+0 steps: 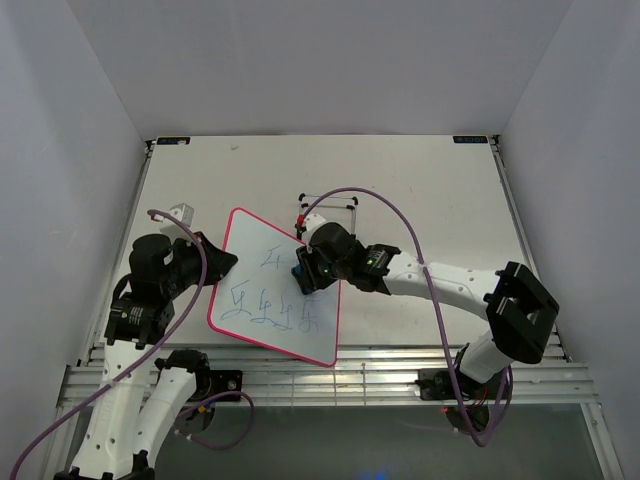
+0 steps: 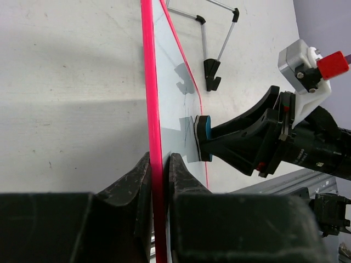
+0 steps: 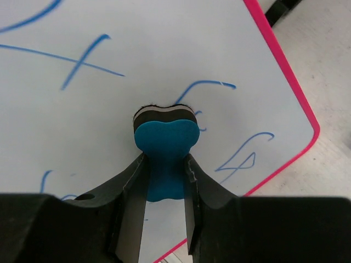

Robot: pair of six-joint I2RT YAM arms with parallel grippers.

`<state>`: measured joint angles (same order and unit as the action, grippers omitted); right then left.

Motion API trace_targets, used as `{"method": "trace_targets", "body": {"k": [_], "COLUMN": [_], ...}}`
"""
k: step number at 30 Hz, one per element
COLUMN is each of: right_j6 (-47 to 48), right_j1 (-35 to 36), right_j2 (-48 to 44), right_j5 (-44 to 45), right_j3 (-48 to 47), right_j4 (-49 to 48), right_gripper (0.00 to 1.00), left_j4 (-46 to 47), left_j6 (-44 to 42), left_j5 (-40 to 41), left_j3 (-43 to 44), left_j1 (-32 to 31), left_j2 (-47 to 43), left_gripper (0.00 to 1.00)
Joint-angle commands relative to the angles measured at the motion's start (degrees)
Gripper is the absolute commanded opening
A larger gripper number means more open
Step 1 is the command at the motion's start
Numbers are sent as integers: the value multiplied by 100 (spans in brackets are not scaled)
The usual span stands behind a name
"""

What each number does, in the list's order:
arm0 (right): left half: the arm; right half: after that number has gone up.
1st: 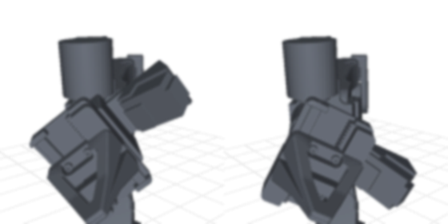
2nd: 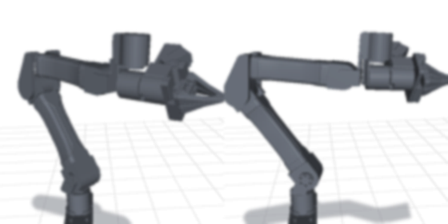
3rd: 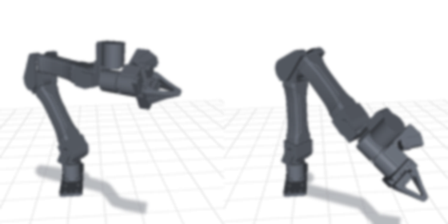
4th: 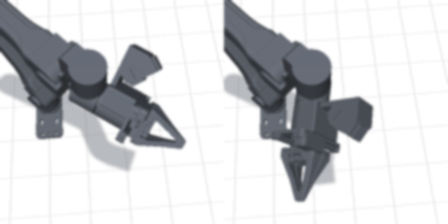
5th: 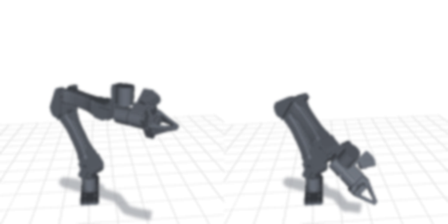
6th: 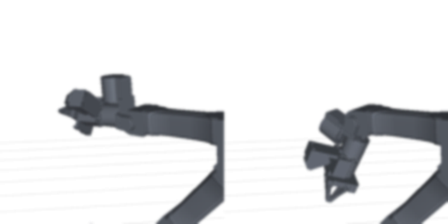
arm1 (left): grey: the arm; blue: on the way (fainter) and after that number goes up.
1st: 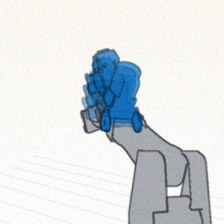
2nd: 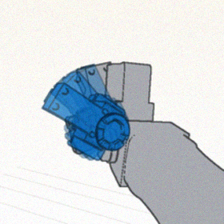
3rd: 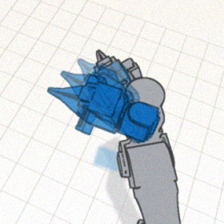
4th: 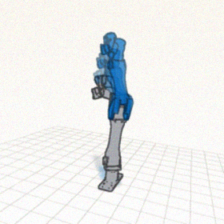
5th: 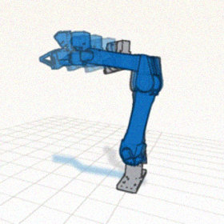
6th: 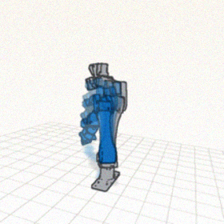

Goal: Erase the whiteboard

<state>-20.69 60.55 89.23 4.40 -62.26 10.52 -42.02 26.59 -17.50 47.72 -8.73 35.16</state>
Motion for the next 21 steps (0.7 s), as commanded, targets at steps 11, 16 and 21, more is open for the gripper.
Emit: {"method": "trace_targets", "body": {"k": [11,16,21], "right_j6": [-181,-120,-190], "right_j1": [361,317,71], "right_j2": [-82,419,815], "right_j5": [-1082,-1126,-1249], "right_j3": [-707,-1358,-1632], "right_j4": [-1905,-1651,-1185], "right_gripper": [22,22,22], "left_j4": [546,546,519], "left_j6": [-488,-479,-470], "left_j5": [-412,-412,-342], "left_j3": [9,0,9], "left_j1": [-67,-76,-67], "left_j2": [-79,-79,-79], "left_gripper": [0,0,0]}}
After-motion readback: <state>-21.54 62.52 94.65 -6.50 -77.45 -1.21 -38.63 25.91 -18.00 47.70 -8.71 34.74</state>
